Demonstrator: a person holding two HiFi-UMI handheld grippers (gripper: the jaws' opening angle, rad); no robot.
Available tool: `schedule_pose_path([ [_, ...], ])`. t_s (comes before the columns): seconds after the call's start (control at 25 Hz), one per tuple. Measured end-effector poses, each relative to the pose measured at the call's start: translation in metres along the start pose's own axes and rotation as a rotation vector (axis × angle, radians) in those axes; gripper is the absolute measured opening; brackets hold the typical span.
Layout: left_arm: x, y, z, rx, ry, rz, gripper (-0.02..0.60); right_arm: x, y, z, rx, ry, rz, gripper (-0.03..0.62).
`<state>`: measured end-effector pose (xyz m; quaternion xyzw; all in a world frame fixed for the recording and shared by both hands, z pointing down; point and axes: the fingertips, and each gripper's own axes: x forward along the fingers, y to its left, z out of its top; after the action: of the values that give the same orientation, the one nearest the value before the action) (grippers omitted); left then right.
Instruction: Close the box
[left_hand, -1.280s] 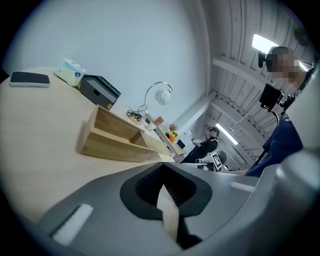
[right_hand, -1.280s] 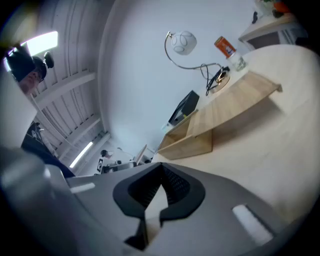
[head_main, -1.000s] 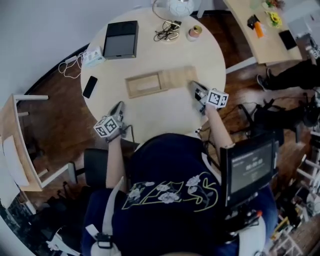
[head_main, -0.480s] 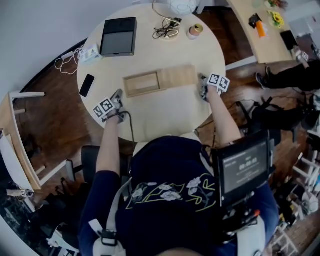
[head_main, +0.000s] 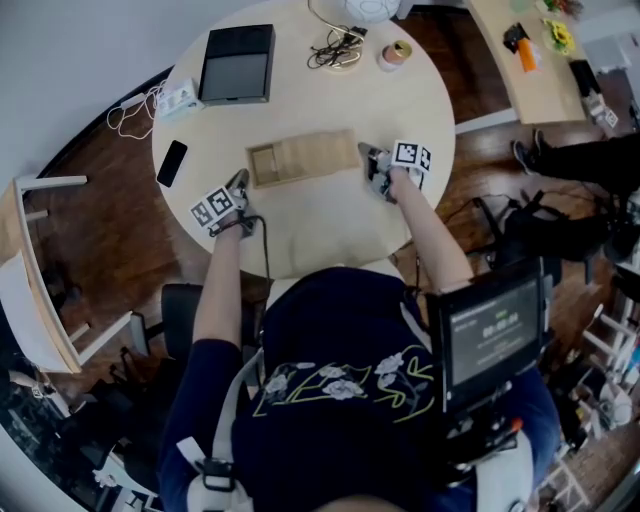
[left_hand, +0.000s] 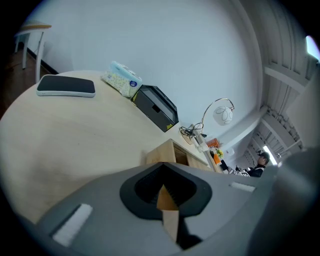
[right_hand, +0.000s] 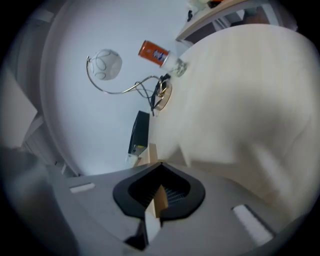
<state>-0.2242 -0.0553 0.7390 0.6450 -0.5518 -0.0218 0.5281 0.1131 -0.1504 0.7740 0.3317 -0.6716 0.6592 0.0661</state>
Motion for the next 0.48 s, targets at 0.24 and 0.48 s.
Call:
schedule_pose_path([
  [0.24, 0.001, -0.006, -0.004, 0.044, -0.063, 0.085, 0.000, 0.038, 0.054, -0.024, -0.107, -0.004, 0.011, -0.012],
  [0.48, -0.043, -0.036, -0.037, 0.069, -0.078, -0.134, 0.000, -0.023, 0.069, -0.056, -0.415, 0.053, 0.205, -0.011],
])
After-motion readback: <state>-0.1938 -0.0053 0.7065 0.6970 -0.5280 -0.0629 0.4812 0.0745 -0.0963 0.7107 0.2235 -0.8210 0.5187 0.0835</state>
